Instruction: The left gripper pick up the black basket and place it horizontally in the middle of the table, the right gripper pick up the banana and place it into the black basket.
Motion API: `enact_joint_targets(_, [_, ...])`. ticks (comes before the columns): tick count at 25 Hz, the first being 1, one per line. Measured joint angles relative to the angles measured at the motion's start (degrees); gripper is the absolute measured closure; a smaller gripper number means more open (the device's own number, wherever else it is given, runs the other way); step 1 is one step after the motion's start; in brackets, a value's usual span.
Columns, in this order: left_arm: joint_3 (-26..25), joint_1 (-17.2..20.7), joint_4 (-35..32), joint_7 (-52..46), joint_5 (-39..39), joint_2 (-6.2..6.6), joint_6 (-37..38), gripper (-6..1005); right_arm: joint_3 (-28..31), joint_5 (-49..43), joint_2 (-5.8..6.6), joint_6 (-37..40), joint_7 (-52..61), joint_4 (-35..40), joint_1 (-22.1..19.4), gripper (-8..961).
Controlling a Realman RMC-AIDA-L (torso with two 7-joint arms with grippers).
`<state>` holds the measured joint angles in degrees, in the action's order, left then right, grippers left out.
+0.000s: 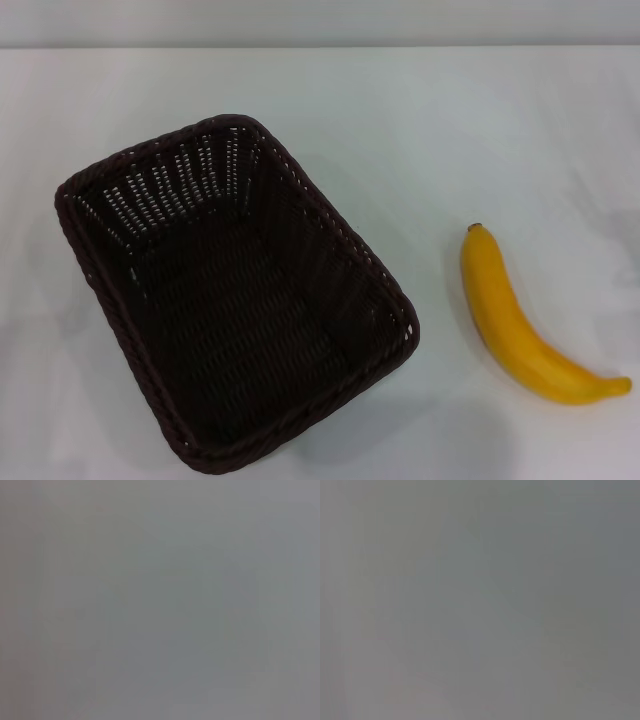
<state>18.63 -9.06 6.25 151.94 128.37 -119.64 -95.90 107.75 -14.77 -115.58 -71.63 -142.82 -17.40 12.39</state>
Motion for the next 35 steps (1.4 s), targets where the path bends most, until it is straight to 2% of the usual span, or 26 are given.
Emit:
enact_joint_targets(5, [0.1,-1.1,-2.3,-7.4,2.3,0.53,1.2,120,0.0,0.0,0.0,0.0,0.0,0.0,0.0,81])
enact_joint_targets(8, [0.5,-0.7,-9.9,-20.6,1.0,0.91,5.1,120,0.0,0.0,0.01,0.0,0.0,0.0,0.0,81])
enact_joint_targets(11, [0.6,0.0,-21.1,-37.2,-5.4,1.95,9.4,120,0.0,0.0,0.0,-0.2,0.0,-0.1,0.2,82])
enact_joint_targets(14, [0.6,-0.9,-31.5,-53.6,-15.8,5.13,12.1,120,0.0,0.0,0.0,-0.5,0.1,-0.2,0.4,82])
enact_joint_targets(15, [0.6,-2.1,-34.8,-60.6,-21.2,7.29,12.3,120,0.0,0.0,0.0,-0.5,0.1,-0.2,0.4,82])
enact_joint_targets(17, [0.8,-4.0,-37.8,-67.7,-27.5,9.69,11.9,120,0.0,0.0,0.0,-0.7,0.1,-0.2,0.5,82])
enact_joint_targets(20, [2.2,-9.7,-42.2,-78.6,-39.9,14.74,11.4,120,-0.1,0.0,-0.08,-0.7,0.1,-0.2,0.5,82])
enact_joint_targets(22, [3.9,-13.6,-43.8,-82.2,-46.3,17.37,11.1,119,-0.3,0.0,-0.09,-0.8,0.1,-0.2,0.6,82])
enact_joint_targets(24, [6.8,-17.6,-45.1,-84.2,-52.0,19.47,10.4,119,-0.5,0.0,-0.09,-0.8,0.1,-0.3,0.8,82])
enact_joint_targets(26, [11.8,-22.4,-46.1,-86.8,-58.3,21.75,9.6,119,-0.7,0.0,-0.09,-0.8,0.1,-0.4,0.8,82])
enact_joint_targets(27, [11.8,-22.4,-46.1,-86.8,-58.3,21.75,9.6,119,-0.8,0.0,-0.09,-0.8,0.1,-0.4,0.9,82])
enact_joint_targets(28, [16.2,-28.4,-46.4,-90.8,-65.1,23.24,9.5,119,-1.0,0.0,-0.09,-0.9,0.1,-0.4,1.0,82])
enact_joint_targets(31, [17.5,-33.9,-46.4,-92.8,-72.3,23.51,9.8,121,-1.4,0.0,-0.09,-0.9,0.1,-0.4,1.0,82])
enact_joint_targets(33, [18.0,-37.4,-46.2,-92.8,-78.3,23.16,9.7,123,-1.4,0.0,-0.13,-0.9,0.1,-0.4,1.1,82])
enact_joint_targets(35, [20.3,-41.1,-46.0,-90.8,-83.8,22.01,9.0,124,-1.4,0.0,-0.16,-1.0,0.1,-0.4,1.1,82])
